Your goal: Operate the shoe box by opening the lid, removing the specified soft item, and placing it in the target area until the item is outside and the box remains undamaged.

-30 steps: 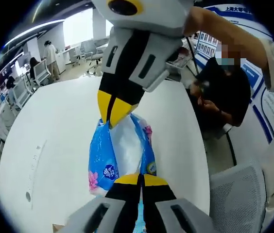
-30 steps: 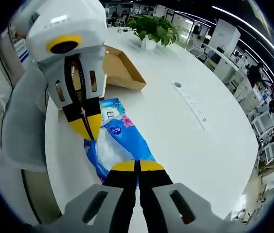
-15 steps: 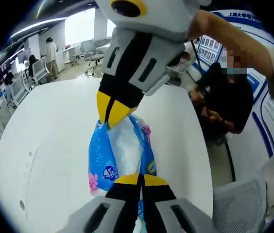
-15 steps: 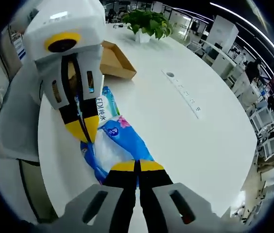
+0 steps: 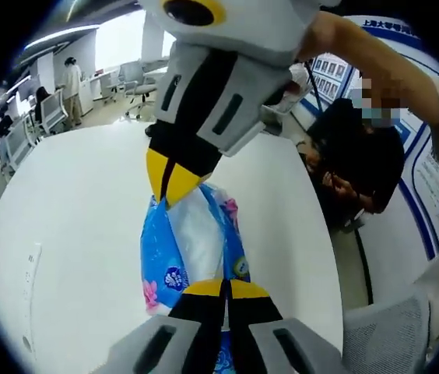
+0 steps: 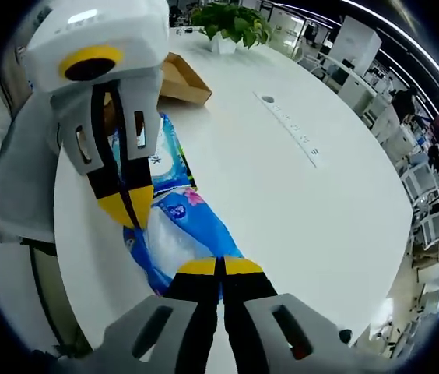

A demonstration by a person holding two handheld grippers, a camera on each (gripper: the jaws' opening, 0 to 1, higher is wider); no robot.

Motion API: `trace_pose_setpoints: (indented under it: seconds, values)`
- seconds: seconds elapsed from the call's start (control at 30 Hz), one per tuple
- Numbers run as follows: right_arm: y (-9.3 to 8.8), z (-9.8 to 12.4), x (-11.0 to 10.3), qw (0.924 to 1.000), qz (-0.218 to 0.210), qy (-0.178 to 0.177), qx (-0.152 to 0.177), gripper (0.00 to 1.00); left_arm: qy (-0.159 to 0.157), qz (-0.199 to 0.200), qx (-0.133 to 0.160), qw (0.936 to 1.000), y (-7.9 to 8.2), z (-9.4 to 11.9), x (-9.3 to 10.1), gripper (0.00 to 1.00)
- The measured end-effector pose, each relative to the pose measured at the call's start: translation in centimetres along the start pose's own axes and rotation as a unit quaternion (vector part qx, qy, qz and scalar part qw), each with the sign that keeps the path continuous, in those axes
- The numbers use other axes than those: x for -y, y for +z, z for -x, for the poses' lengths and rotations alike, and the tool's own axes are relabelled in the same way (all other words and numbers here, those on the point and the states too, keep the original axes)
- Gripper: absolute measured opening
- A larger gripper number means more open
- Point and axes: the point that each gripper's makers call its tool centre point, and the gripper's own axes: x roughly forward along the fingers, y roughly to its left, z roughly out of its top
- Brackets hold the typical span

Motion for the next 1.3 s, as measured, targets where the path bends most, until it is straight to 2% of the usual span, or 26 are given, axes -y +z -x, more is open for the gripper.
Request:
trace_pose_setpoints:
  seconds: [0.27, 0.57, 0.83, 1.07, 1.2, 1.3]
  values:
    - [-1.7, -2.2, -0.5, 0.9999, -0.002, 0.010, -0.013, 0.00, -0.009, 0.013, -0.015, 0.9998, -1.5, -1.7, -0.2, 0.00]
    - [-2.0, -3.6, -0.4, 0.9998, -0.007, 0.015, -0.014, 0.00, -0.011, 0.025, -0.014, 0.9995, -1.9, -2.2, -0.5, 0.00]
    - [-2.1, -3.8, -0.2, 0.9997, -0.011, 0.014, -0.015, 0.00, -0.006, 0.026, -0.012, 0.9996, -2.1, -2.0, -0.4, 0.00]
    - [-2.7, -3.7, -0.5, 0.9992, -0.020, 0.019, -0.030, 0.00, 0.004, 0.014, -0.014, 0.9998, -2.0, -1.8, -0.2, 0.00]
    - [-2.9, -3.6, -0.4, 0.9991, -0.014, 0.011, -0.038, 0.01, 0.006, 0.007, -0.017, 0.9998, -1.9, -1.7, -0.4, 0.12]
    - [-2.7, -3.1, -0.2, 0.9990, -0.012, 0.001, -0.043, 0.05, 0.008, 0.006, -0.013, 0.9999, -1.8, -1.2, -0.2, 0.12]
